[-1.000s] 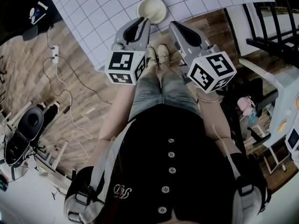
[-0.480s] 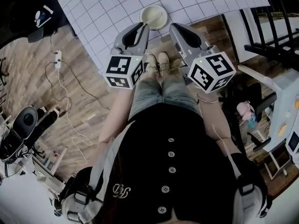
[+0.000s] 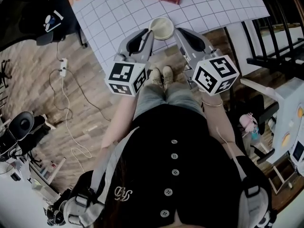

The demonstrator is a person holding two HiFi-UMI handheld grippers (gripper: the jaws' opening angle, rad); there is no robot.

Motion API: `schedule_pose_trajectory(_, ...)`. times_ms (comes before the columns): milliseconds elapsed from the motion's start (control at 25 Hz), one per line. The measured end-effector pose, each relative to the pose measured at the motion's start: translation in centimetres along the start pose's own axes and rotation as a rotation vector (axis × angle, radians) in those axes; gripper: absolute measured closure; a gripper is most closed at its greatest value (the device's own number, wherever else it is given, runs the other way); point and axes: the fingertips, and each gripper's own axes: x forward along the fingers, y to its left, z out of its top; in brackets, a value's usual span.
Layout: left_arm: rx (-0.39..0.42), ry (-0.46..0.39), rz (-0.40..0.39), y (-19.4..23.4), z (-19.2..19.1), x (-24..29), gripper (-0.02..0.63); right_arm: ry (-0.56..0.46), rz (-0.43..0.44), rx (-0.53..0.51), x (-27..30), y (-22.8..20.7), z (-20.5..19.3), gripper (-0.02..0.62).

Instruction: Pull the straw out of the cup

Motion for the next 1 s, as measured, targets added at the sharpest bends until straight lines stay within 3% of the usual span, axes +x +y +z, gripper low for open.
schedule_pose_trajectory(720, -0.005, -0.219, -0.049, -0.4, 8.9, -2.1, 0.561, -0.103, 0.054, -0.089, 0.1, 2.5, 5.9, 0.595)
schedule_pose_trajectory(1000, 0.028, -0.319, -0.064, -0.9, 12.8, -3.0, 0.561, -0.147, 0.077, -0.124, 0.0, 3.1, 8.0, 0.595)
